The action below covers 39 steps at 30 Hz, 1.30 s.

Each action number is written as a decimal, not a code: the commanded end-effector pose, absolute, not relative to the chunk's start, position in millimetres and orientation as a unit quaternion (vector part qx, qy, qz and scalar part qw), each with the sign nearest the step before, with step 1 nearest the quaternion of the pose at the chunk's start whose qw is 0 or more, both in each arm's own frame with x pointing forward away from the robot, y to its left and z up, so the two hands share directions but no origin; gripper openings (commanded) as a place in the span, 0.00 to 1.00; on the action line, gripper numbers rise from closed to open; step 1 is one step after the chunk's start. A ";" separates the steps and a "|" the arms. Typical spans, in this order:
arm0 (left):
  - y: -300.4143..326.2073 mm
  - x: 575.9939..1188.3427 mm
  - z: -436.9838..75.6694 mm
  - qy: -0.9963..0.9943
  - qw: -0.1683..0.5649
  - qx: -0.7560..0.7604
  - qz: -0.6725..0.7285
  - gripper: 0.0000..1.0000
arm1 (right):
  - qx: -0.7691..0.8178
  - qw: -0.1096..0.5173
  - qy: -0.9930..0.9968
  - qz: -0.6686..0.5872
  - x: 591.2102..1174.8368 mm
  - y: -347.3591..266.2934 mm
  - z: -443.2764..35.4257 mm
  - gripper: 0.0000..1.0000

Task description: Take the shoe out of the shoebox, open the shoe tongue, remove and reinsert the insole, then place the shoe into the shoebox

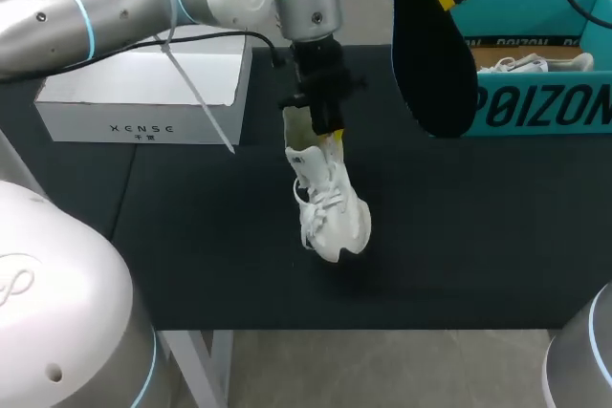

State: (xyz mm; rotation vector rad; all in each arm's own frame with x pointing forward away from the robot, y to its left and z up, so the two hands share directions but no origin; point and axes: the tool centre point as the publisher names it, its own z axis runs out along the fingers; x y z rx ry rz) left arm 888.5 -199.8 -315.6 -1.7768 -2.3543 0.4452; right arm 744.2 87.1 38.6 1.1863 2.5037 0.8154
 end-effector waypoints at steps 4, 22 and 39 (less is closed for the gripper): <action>-218.0 870.1 -324.8 -0.757 0.091 -0.640 0.098 0.00 | 0.408 0.125 0.860 0.278 746.4 88.4 39.0 0.00; -242.7 850.2 -346.5 -0.732 0.104 -0.667 0.095 0.00 | 0.408 0.125 0.860 0.278 746.4 88.4 39.0 0.00; -257.2 842.0 -361.1 -0.719 0.105 -0.682 0.088 0.00 | 0.408 0.125 0.860 0.278 746.4 88.4 39.0 0.00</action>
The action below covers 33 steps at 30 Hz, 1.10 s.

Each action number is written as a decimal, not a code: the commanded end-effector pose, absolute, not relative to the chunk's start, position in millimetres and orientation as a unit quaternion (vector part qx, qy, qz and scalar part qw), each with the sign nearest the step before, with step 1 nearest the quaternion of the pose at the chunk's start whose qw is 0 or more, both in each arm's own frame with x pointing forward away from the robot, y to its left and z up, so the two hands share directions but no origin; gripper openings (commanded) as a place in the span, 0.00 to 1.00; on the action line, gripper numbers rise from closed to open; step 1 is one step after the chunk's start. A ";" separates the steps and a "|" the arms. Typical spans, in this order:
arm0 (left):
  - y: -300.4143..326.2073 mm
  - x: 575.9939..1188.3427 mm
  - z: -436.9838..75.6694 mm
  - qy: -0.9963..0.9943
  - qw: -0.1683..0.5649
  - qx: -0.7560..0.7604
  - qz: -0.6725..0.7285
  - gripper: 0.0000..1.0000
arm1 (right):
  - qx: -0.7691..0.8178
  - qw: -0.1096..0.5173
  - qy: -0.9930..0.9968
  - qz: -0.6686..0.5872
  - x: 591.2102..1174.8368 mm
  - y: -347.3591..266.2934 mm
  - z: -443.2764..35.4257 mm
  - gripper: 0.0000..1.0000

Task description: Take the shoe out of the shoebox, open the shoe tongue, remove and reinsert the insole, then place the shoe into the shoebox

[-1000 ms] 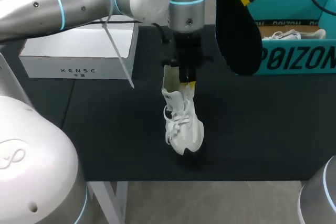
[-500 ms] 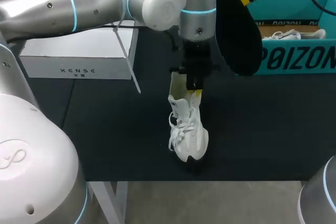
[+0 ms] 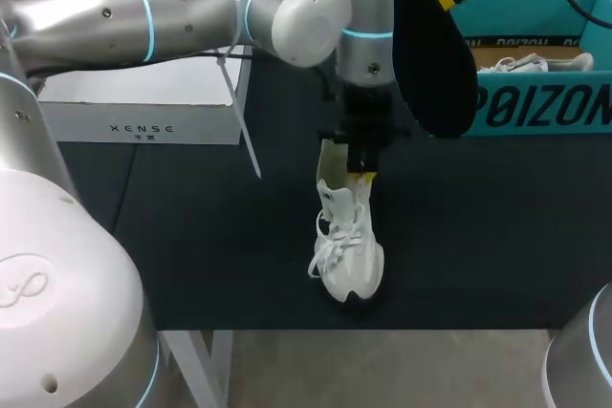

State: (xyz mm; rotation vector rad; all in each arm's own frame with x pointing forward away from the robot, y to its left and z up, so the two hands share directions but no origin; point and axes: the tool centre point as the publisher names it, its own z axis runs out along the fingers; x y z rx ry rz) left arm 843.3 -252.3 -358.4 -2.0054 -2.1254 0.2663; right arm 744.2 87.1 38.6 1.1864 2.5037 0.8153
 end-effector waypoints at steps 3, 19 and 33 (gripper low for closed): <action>-259.5 840.7 -363.2 -0.715 0.107 -0.685 0.087 0.00 | 0.408 0.125 0.860 0.278 746.4 88.4 39.0 0.00; -258.8 854.3 -358.4 -0.724 0.051 -0.677 0.121 1.00 | 0.408 0.125 0.860 0.278 746.4 88.4 39.0 0.00; -221.4 904.3 -261.0 -0.738 -0.233 -0.535 0.340 1.00 | 0.408 0.125 0.860 0.278 746.4 88.4 39.0 0.00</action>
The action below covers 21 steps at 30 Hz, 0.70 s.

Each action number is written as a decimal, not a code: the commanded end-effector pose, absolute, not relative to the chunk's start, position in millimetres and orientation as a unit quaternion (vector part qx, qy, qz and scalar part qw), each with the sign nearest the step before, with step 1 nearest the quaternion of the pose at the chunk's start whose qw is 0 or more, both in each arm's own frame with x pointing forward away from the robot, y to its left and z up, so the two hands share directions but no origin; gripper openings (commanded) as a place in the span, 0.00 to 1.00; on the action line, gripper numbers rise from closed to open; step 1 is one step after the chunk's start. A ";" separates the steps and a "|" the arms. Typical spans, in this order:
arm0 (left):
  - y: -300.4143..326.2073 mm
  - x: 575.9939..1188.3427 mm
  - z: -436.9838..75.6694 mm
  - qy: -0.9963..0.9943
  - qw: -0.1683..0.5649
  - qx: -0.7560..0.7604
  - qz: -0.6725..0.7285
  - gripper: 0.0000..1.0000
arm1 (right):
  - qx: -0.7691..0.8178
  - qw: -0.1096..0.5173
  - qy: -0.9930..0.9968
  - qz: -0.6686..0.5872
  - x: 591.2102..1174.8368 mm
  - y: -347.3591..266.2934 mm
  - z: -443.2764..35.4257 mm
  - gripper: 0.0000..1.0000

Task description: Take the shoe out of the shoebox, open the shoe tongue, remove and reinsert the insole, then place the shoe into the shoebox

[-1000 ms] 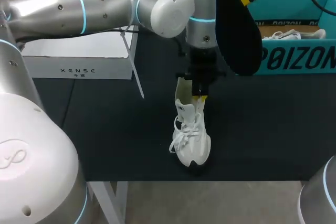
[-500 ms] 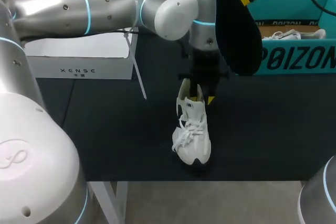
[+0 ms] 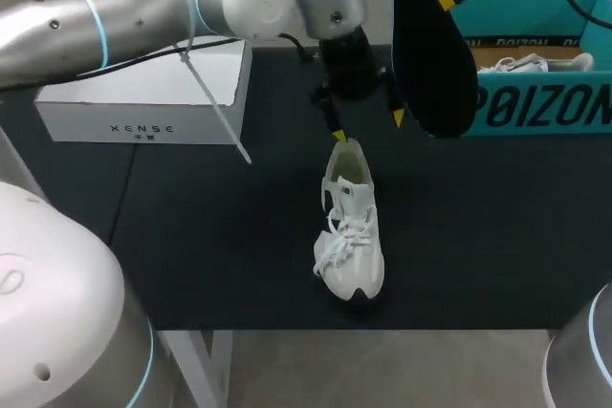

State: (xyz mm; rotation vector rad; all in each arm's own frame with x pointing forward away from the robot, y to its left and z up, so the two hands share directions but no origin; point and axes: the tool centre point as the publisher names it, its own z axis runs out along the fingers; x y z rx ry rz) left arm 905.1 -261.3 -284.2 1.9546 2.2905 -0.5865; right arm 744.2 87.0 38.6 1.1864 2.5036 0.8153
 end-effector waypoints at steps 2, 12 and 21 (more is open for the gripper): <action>-209.6 907.9 -254.0 0.730 0.257 0.511 -0.375 1.00 | 0.408 0.125 0.860 0.278 746.4 88.4 39.0 0.00; -191.8 910.6 -242.6 0.707 0.296 0.469 -0.439 1.00 | 0.408 0.125 0.860 0.278 746.4 88.4 39.0 0.00; -191.8 910.6 -242.6 0.707 0.296 0.469 -0.439 1.00 | 0.408 0.125 0.860 0.278 746.4 88.4 39.0 0.00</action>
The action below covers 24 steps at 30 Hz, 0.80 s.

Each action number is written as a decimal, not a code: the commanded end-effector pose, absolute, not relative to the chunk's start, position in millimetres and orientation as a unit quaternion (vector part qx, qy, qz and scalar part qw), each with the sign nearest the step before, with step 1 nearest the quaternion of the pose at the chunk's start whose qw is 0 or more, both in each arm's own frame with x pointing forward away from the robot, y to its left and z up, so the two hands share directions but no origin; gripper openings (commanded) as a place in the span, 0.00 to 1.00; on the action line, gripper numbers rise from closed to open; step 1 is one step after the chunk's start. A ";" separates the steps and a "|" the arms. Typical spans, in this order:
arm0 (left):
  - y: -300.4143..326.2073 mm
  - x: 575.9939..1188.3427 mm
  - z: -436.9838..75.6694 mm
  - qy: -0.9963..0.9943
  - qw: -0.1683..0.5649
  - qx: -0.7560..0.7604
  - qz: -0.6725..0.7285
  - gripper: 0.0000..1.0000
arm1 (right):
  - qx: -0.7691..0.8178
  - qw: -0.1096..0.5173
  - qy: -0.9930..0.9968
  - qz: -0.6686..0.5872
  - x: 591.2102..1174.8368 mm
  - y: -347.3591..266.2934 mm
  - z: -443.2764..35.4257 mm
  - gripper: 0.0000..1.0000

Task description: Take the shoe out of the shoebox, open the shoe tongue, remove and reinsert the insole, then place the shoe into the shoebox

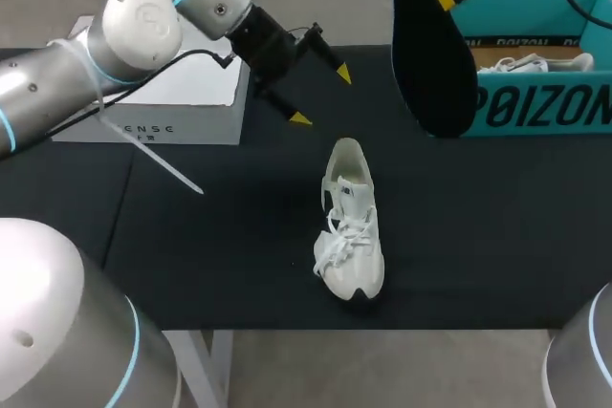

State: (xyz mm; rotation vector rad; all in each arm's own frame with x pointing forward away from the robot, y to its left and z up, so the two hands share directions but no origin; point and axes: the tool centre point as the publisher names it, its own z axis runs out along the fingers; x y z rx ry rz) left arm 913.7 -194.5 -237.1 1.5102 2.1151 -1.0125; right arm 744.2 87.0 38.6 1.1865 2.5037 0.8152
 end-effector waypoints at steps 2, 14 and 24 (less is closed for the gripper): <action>-191.8 910.6 -242.6 0.707 0.296 0.469 -0.439 1.00 | 0.408 0.125 0.860 0.278 746.4 88.4 39.0 0.00; -240.7 915.6 -208.8 0.685 0.319 0.519 -0.400 1.00 | 0.408 0.125 0.860 0.278 746.4 88.4 39.0 0.00; -281.9 922.3 -202.1 0.654 0.372 0.495 -0.434 1.00 | 0.408 0.125 0.860 0.278 746.4 88.4 39.0 0.00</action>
